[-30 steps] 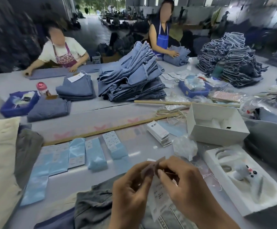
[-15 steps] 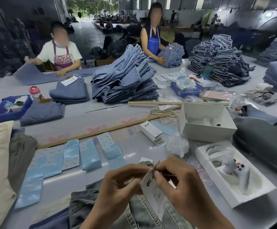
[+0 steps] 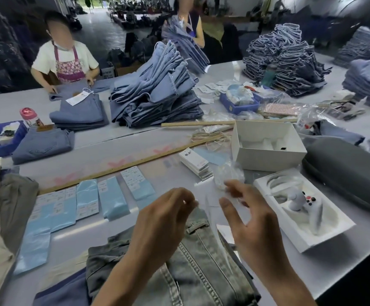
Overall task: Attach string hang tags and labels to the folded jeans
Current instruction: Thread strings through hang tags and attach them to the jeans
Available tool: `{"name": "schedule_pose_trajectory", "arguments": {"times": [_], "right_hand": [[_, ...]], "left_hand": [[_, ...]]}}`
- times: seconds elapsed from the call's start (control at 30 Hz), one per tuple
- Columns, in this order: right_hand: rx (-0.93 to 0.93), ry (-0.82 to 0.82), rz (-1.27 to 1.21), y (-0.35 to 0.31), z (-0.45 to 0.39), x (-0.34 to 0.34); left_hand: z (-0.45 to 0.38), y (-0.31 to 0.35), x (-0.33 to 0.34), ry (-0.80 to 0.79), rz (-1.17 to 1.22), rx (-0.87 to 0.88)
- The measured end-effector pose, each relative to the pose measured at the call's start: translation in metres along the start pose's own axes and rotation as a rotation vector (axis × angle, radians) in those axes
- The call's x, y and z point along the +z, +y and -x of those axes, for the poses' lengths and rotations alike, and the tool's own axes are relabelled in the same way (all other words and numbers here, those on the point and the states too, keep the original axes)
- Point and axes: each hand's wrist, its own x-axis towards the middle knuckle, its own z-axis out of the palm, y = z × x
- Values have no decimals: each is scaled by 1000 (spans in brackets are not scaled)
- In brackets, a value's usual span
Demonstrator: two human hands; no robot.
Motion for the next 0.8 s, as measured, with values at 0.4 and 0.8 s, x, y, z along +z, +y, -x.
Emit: {"name": "schedule_pose_trajectory", "arguments": {"times": [0.4, 0.8], "right_hand": [[-115, 16, -196, 9, -14, -2], [359, -168, -62, 86, 21, 47]], "left_hand": [[-37, 14, 7, -39, 197, 44], [37, -60, 82, -519, -54, -434]]}}
